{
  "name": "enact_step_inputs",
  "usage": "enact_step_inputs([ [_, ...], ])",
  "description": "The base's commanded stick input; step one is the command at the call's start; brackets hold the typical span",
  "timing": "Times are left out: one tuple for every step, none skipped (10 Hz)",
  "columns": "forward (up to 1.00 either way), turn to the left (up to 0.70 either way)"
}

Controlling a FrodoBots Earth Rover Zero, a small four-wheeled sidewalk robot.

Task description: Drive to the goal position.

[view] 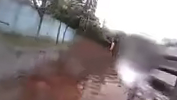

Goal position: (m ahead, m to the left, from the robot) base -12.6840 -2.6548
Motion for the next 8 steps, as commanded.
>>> enact_step_inputs([
  [1.00, 0.00],
  [1.00, 0.00],
  [1.00, 0.00],
  [1.00, 0.00],
  [1.00, 0.00],
  [1.00, 0.00],
  [1.00, 0.00],
  [1.00, 0.00],
])
